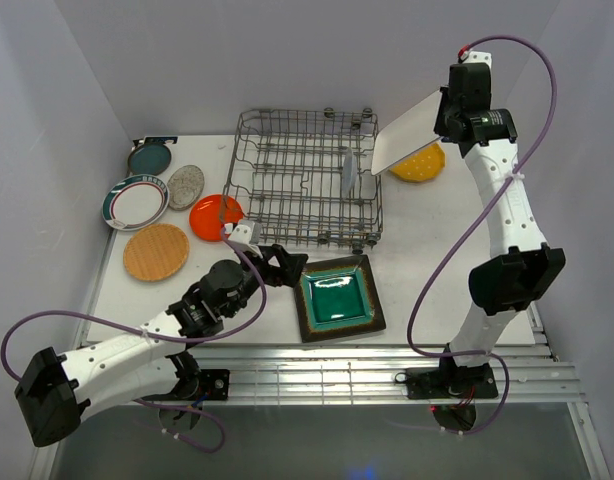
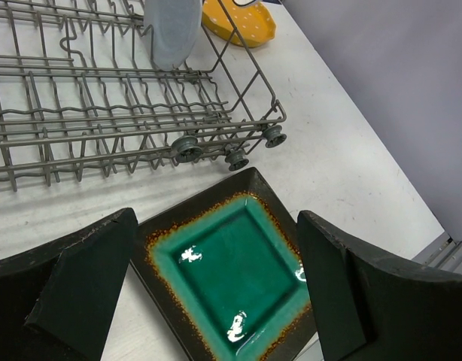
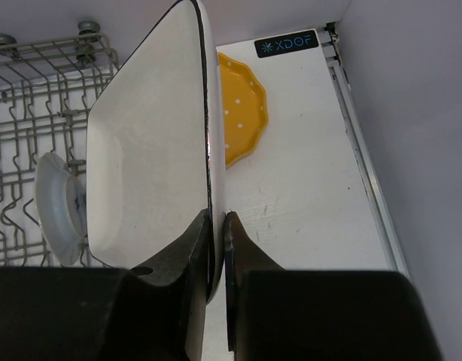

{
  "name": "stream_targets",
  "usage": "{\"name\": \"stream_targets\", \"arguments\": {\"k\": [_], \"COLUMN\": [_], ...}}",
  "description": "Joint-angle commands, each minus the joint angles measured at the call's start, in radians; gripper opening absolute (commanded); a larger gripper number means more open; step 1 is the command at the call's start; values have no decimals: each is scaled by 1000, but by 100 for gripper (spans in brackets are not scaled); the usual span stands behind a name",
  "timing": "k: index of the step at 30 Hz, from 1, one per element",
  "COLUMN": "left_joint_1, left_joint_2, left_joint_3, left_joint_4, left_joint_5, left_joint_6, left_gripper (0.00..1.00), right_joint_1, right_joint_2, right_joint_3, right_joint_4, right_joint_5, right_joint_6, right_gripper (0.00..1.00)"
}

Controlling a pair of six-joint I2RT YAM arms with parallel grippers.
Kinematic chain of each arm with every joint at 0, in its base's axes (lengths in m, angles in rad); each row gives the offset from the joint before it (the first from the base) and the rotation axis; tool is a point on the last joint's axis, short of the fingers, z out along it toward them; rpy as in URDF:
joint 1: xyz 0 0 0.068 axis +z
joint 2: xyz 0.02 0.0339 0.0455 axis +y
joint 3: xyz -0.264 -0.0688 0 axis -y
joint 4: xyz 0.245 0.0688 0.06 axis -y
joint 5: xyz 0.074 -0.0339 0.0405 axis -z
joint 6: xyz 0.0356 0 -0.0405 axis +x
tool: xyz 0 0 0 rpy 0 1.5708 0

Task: Load the plates into the dish rack
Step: Insert the plate into the dish rack.

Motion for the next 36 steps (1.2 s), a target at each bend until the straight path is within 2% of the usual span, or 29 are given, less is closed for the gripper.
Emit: {"name": "stream_targets", "arguments": {"k": [1, 7, 17, 36], "left_joint_1": [3, 3, 3, 3], "left_joint_2": [1, 3, 0, 6], "left_joint_3": [37, 38, 38, 41], "left_joint_4": [1, 1, 1, 1], "left_joint_5": [6, 3, 8, 17], "left_joint_6": [-4, -2, -2, -4], "left_gripper": [98, 98, 98, 98], "right_joint_1": [24, 52, 149, 250], "right_joint_2": [-14, 10, 46, 95], "right_joint_3": [113, 125, 127, 112], "right_joint_4": [169, 189, 246, 313], "right_joint_5": [82, 88, 231, 372], "right_joint_6": [-30, -56, -159, -275], "right_gripper": [8, 8, 8, 8]}}
